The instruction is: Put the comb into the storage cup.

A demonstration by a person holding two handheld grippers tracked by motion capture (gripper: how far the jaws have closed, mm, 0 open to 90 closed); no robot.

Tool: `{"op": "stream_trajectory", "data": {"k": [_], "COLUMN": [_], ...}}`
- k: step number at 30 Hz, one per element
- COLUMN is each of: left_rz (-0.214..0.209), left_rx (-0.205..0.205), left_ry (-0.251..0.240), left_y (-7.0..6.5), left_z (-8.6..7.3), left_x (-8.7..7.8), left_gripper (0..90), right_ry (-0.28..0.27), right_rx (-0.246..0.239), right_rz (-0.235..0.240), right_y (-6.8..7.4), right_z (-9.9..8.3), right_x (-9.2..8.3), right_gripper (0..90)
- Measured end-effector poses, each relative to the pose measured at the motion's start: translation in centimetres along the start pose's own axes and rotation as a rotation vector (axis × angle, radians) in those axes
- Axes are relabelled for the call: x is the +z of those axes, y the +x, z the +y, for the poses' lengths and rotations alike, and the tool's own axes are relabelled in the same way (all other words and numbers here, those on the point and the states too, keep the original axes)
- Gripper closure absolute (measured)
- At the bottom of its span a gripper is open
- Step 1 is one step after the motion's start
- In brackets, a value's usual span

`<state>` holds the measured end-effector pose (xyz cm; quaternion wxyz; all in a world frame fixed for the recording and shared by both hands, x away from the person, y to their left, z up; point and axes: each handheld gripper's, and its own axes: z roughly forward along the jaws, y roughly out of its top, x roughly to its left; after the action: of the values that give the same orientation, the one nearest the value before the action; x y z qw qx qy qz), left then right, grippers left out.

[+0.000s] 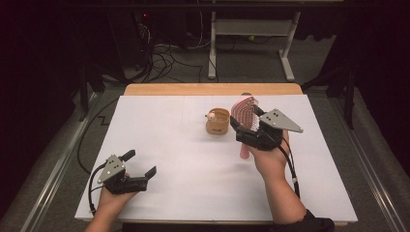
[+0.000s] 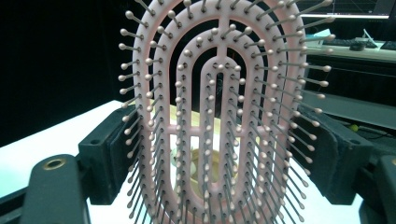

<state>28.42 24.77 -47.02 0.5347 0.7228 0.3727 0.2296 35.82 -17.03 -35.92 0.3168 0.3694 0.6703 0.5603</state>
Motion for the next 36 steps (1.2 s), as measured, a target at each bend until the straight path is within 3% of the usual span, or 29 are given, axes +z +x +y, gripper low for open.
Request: {"op": "stream_trajectory", "data": {"k": [36], "left_rz": [0.005], "left_rx": [-0.015], "left_ry": [-0.003], "left_y": [0.3], "left_z": [-0.2], "left_x": [-0.1], "left_gripper": [1.2], "right_ry": [-0.049], "right_rx": [-0.008], "right_rz": [-0.046], "right_y": [-0.6], "right_z": [2.5], "right_x": [5.9], "right_gripper": [20.5]}}
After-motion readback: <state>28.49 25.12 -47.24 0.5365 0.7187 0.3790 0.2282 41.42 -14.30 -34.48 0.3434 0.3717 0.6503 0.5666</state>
